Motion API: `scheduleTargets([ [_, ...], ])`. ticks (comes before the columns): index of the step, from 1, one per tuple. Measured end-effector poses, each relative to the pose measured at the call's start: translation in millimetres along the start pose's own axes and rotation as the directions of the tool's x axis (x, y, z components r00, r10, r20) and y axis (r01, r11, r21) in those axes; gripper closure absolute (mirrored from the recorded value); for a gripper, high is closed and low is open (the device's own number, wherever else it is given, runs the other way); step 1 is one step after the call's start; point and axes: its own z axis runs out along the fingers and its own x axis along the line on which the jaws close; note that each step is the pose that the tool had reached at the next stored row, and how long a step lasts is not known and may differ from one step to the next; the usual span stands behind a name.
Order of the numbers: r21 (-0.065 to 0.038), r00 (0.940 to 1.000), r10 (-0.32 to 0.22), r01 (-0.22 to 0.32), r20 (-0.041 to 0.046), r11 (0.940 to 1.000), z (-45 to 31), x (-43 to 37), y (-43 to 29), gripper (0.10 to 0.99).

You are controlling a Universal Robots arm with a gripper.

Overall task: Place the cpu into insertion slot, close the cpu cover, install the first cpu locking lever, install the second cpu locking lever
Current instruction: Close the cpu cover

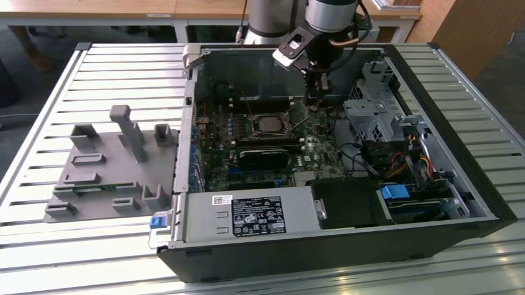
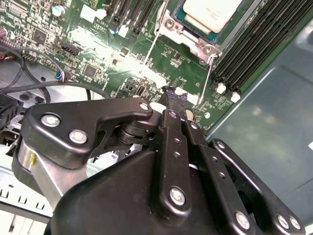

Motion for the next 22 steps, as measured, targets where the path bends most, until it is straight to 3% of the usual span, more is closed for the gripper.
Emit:
scheduleTargets([
  [15, 0.0, 1.0, 0.001, -0.001, 0.0045, 1.0, 5.4, 4.5, 14.1, 0.98],
  [22, 0.005, 1.0, 0.001, -0.001, 0.0052, 1.0, 16.2, 5.7, 15.5, 0.98],
])
